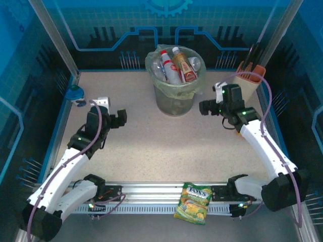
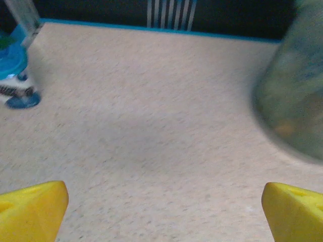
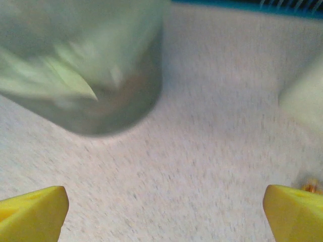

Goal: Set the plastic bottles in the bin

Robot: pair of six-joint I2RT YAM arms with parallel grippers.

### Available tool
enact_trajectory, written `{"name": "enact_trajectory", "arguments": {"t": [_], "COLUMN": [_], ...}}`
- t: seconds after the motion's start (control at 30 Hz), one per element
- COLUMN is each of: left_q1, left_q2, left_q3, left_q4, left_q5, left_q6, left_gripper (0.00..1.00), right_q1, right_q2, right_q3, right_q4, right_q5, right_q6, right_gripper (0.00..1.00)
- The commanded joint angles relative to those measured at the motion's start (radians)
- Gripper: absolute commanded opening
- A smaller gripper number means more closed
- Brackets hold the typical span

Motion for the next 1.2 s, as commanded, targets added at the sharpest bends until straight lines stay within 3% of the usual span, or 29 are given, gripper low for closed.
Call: {"name": "enact_trajectory", "arguments": {"t": [0.0, 0.13, 0.5, 0.77, 0.83, 0.9, 0.93, 0.97, 1.07, 1.17], "left_q1": [0.011, 0.046, 0.185, 0.243, 0.263, 0.275, 0.275, 0.275, 0.274, 0.274], "left_q2": [0.013, 0.085, 0.409, 0.515, 0.530, 0.592, 0.606, 0.631, 0.685, 0.684], "left_q3": [-0.107, -0.227, -0.352, -0.325, -0.313, -0.346, -0.334, -0.319, -0.346, -0.341], "left_q4": [0.160, 0.371, 0.937, 1.063, 1.050, 1.198, 1.178, 1.165, 1.275, 1.260], "left_q5": [-0.143, -0.163, 0.011, 0.101, 0.144, 0.205, 0.229, 0.237, 0.245, 0.240], "left_q6": [0.048, 0.103, 0.201, 0.203, 0.180, 0.181, 0.188, 0.188, 0.199, 0.196], "left_gripper": [0.99, 0.99, 0.99, 0.99, 0.99, 0.99, 0.99, 0.99, 0.99, 0.99], "right_q1": [-0.014, -0.021, -0.067, -0.106, -0.135, -0.157, -0.161, -0.162, -0.164, -0.164], "right_q2": [-0.031, -0.003, 0.162, 0.312, 0.296, 0.349, 0.366, 0.346, 0.349, 0.351], "right_q3": [-0.122, -0.268, -0.513, -0.597, -0.601, -0.630, -0.647, -0.635, -0.634, -0.638], "right_q4": [0.198, 0.366, 0.968, 1.328, 1.301, 1.399, 1.466, 1.404, 1.405, 1.420], "right_q5": [0.077, 0.150, 0.167, 0.141, 0.097, 0.064, 0.060, 0.061, 0.057, 0.064], "right_q6": [0.010, -0.042, -0.151, -0.179, -0.148, -0.138, -0.140, -0.128, -0.131, -0.131], "right_gripper": [1.00, 1.00, 1.00, 1.00, 1.00, 1.00, 1.00, 1.00, 1.00, 1.00]}}
